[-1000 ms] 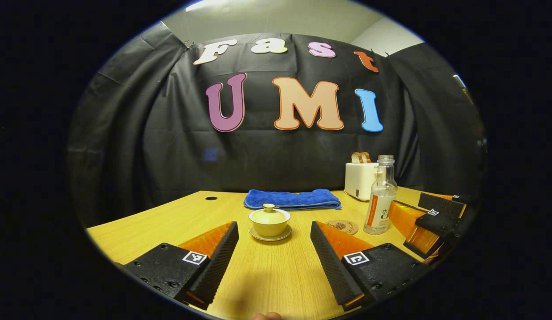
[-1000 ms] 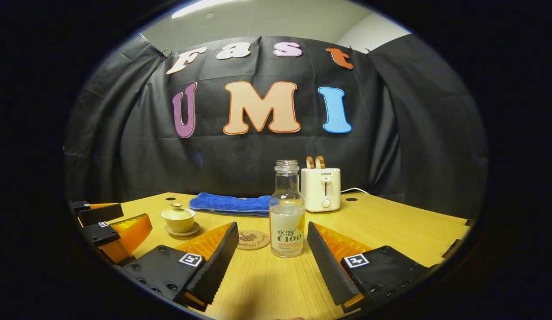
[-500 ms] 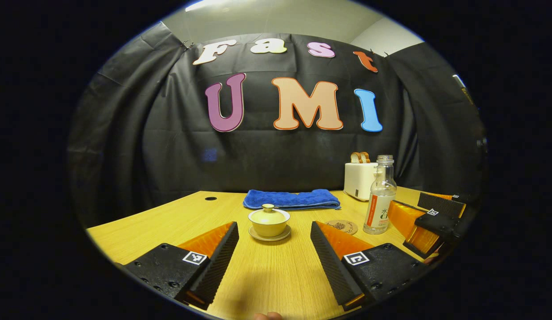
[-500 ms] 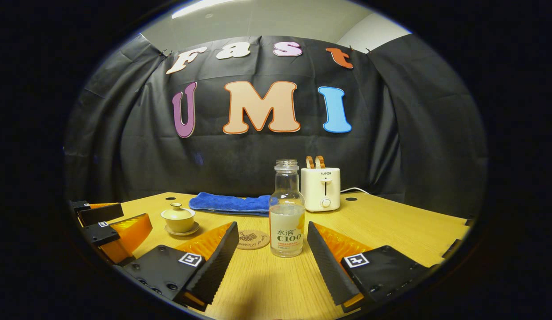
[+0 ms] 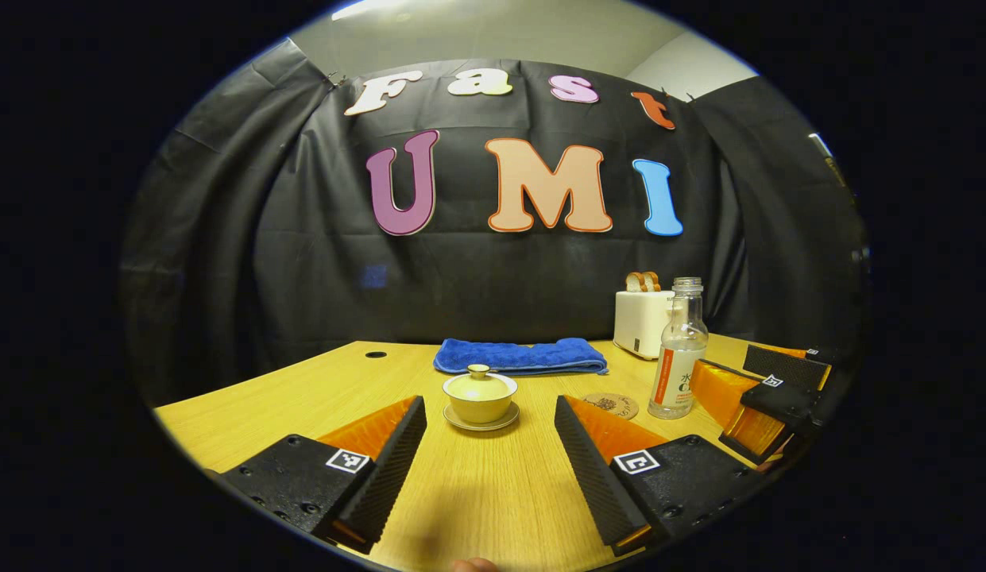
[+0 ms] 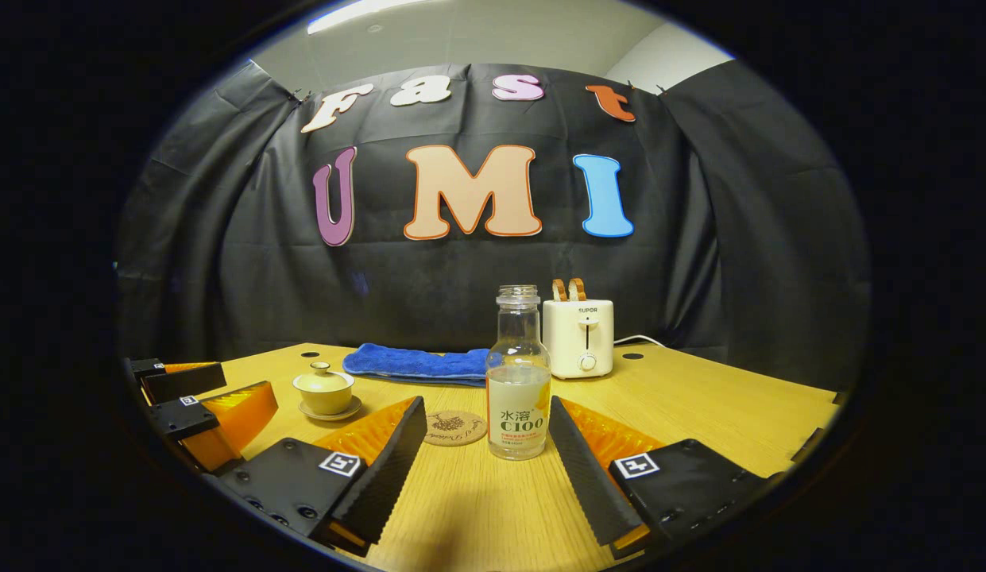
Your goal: Open the teacup lid with one hand, grasp the water bottle and pour water into the teacup with the other hand; after pouring, place the water bottle on the coaster and then close the teacup lid.
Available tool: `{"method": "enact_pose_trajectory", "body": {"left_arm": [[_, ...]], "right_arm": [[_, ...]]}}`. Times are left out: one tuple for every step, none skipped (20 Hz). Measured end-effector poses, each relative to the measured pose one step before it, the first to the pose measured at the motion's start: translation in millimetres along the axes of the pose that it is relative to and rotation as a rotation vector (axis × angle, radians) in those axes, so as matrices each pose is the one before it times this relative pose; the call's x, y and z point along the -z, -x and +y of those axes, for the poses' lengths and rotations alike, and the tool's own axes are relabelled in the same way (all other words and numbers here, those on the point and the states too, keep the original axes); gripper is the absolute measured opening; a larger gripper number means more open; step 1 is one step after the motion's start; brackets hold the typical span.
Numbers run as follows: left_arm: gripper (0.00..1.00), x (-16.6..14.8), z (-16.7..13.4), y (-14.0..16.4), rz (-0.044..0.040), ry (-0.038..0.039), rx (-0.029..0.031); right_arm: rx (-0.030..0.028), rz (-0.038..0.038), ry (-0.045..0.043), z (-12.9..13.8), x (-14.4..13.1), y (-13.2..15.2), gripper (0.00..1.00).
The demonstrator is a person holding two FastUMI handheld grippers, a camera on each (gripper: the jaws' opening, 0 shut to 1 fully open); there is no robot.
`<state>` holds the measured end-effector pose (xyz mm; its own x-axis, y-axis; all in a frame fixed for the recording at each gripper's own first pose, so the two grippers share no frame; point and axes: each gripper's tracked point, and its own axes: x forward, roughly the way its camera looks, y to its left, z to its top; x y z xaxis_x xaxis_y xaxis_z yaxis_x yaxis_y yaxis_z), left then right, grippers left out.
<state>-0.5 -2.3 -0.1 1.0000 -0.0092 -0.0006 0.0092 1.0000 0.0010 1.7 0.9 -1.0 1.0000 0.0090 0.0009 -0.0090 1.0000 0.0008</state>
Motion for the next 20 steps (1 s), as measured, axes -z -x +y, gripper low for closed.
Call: {"method": "enact_pose_trajectory", "body": {"left_arm": [[0.96,0.19,-0.44,-0.13,0.00134,-0.00139,0.00203],[0.95,0.01,-0.09,0.01,-0.00144,0.00139,0.00137],[0.95,-0.3,0.27,0.41,0.00002,0.00056,-0.00002],[0.96,0.26,0.14,-0.53,-0.0003,-0.00011,-0.00082],[0.95,-0.33,-0.07,-0.03,0.00142,-0.00108,0.00043],[0.95,-0.27,-0.4,-0.3,-0.0038,0.00035,0.0025],[0.95,-0.73,-0.7,-0.62,-0.0005,-0.00082,0.00286],[0.95,0.51,0.13,-1.78,-0.0021,-0.00149,0.00362],[0.95,-0.83,0.35,-2.31,-0.00163,-0.00106,-0.00069],[0.95,1.48,2.44,-3.07,0.00308,0.00049,-0.00526],[0.95,-1.16,3.57,-3.53,-0.00252,-0.00117,-0.00869],[0.95,-0.23,1.14,-5.96,-0.00067,-0.00032,-0.00418],[0.95,-0.41,3.48,-5.67,0.00059,0.00028,-0.00938],[0.95,1.11,2.94,-7.8,-0.00185,-0.00066,-0.00868],[0.95,1.25,0.36,-9.2,0.00475,0.00041,0.0001],[0.95,-0.11,-1.27,-10.03,-0.00576,-0.00012,0.00402],[0.95,1.0,-0.92,-13.59,0.00244,-0.00077,0.005],[0.95,-0.17,1.18,-14.71,0.00456,-0.00037,-0.00422],[0.95,1.66,1.57,-11.9,-0.00099,0.00049,-0.00169],[0.94,-0.49,1.19,-11.94,0.00514,-0.0023,-0.00453]], "right_arm": [[0.00005,-0.00005,0.00003,0.3,0.22,-0.09,0.95],[0.00002,-0.00052,0.00021,0.09,-0.54,-0.1,0.98],[0.00018,0.00033,-0.0001,0.21,0.72,-0.42,0.98],[-0.0001,0.00013,0.00006,0.04,-0.55,0.41,0.98],[0.00013,-0.00058,0.00004,-0.73,0.64,0.2,0.98],[-0.00015,-0.00001,0.00016,0.54,-0.54,-0.52,0.95],[-0.00009,0.00034,-0.00009,0.2,0.6,0.09,0.95],[0.00003,-0.00031,0.0,-0.12,-0.35,0.14,0.95],[0.00002,0.00031,0.00003,-0.19,0.58,-0.65,0.98],[0.00008,0.00029,0.00031,0.14,-0.63,-0.04,0.98],[0.00029,0.00002,-0.00024,0.2,0.41,-0.15,0.98],[0.00019,0.00103,-0.00071,-0.17,-0.05,0.06,0.95],[-0.00102,-0.00019,0.00114,0.69,0.01,0.39,0.95],[-0.00169,-0.0008,0.00009,-0.54,-1.38,-0.91,0.95],[0.00346,0.00074,0.00061,-3.08,1.37,-1.33,0.95],[0.00781,0.00021,-0.00093,-4.08,-0.49,-1.86,0.99],[0.00991,0.00037,0.00051,-5.84,0.55,-2.07,0.95],[0.01024,-0.00057,0.00032,-5.88,-0.06,-2.5,0.95],[0.00989,0.00049,0.00007,-5.17,0.04,-1.44,0.95],[0.009,0.00016,-0.00058,-5.76,-0.44,-1.52,0.99]]}}
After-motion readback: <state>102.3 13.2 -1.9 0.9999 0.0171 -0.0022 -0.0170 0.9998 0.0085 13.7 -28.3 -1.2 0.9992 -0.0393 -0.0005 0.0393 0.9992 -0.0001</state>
